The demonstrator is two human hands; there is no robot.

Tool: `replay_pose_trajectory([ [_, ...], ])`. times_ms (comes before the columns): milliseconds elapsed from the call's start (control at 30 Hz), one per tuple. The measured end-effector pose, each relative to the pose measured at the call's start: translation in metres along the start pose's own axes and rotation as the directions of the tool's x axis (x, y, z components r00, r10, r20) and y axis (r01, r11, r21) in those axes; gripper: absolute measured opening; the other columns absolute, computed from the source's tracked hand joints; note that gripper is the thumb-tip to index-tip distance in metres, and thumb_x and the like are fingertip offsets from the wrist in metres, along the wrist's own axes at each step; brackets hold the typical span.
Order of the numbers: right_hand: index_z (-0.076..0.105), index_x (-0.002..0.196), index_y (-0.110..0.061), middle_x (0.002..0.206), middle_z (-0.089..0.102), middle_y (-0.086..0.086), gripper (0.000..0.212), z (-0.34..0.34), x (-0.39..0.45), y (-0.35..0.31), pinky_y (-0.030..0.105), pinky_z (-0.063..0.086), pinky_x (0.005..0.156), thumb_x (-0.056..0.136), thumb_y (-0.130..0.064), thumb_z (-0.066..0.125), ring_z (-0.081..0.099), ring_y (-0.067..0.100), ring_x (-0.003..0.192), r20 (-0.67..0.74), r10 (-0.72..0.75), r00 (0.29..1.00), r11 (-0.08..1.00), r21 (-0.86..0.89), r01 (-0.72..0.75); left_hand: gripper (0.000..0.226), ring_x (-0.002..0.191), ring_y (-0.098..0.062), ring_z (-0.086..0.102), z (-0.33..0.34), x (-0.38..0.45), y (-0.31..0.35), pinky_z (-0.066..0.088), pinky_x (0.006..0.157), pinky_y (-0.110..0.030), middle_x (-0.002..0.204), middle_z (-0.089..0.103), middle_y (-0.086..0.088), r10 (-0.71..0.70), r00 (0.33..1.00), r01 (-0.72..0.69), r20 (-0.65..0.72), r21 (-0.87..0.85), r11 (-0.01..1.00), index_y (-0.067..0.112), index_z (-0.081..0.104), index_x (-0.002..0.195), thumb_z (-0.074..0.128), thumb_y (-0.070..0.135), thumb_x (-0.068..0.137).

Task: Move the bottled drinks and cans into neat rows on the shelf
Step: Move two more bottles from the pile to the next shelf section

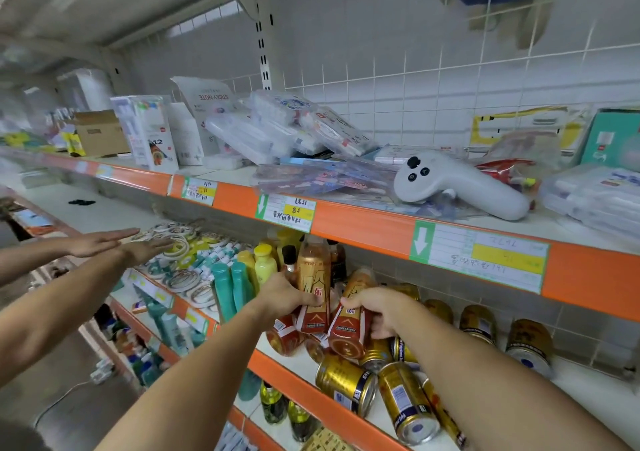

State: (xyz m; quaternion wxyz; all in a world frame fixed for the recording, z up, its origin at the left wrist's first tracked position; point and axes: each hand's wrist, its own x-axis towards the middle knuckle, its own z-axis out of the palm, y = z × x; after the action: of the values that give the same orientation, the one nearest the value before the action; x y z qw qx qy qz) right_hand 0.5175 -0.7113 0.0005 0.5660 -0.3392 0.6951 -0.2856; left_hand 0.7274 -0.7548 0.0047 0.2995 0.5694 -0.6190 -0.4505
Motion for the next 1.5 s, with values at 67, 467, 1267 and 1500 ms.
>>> replay_pose_trajectory([
  [67,0.050,0.122,-0.004,0.108,0.066,0.014,0.065,0.002,-0.003,-0.004,0.046,0.053,0.099,0.075,-0.030,0.086,0.066,0.030,0.099,0.000,0.003,1.000,0.999,-0.046,-0.003,0.055,0.083,-0.020,0.077,0.001,-0.001,-0.003,0.063,0.083,-0.044,0.091,0.079,-0.001,0.014,0.999,-0.014,-0.033,-0.005,1.000,0.016,0.071,0.103,0.098,0.024,0.056],
  [467,0.045,0.134,-0.005,0.126,0.062,0.018,0.073,0.015,-0.008,-0.023,0.051,0.053,0.098,0.078,-0.031,0.084,0.063,0.035,0.114,-0.011,-0.029,1.000,0.950,-0.310,0.024,0.058,0.090,-0.018,0.075,0.001,-0.006,-0.018,0.061,0.087,-0.044,0.100,0.077,0.002,0.065,0.997,-0.067,-0.046,-0.064,0.996,0.027,0.064,0.107,0.097,0.024,0.060],
  [1267,0.063,0.098,-0.029,0.103,0.073,-0.001,0.040,0.005,-0.047,0.024,0.048,0.056,0.092,0.072,-0.010,0.087,0.069,0.021,0.097,-0.202,-0.426,0.882,0.904,-0.118,0.410,0.055,0.088,-0.018,0.077,-0.011,-0.036,-0.009,0.063,0.083,-0.041,0.097,0.079,-0.002,0.116,0.993,-0.114,0.017,-0.105,0.988,0.015,0.071,0.108,0.097,0.012,0.060],
  [1500,0.060,0.090,-0.037,0.092,0.070,-0.011,0.042,-0.020,-0.077,0.048,0.042,0.056,0.088,0.072,-0.008,0.086,0.069,0.015,0.094,-0.215,-0.505,0.836,0.862,-0.089,0.498,0.058,0.090,-0.019,0.077,0.003,-0.065,0.001,0.062,0.084,-0.040,0.098,0.079,-0.001,0.174,0.981,-0.160,0.089,-0.154,0.975,0.013,0.071,0.110,0.097,0.011,0.058],
])
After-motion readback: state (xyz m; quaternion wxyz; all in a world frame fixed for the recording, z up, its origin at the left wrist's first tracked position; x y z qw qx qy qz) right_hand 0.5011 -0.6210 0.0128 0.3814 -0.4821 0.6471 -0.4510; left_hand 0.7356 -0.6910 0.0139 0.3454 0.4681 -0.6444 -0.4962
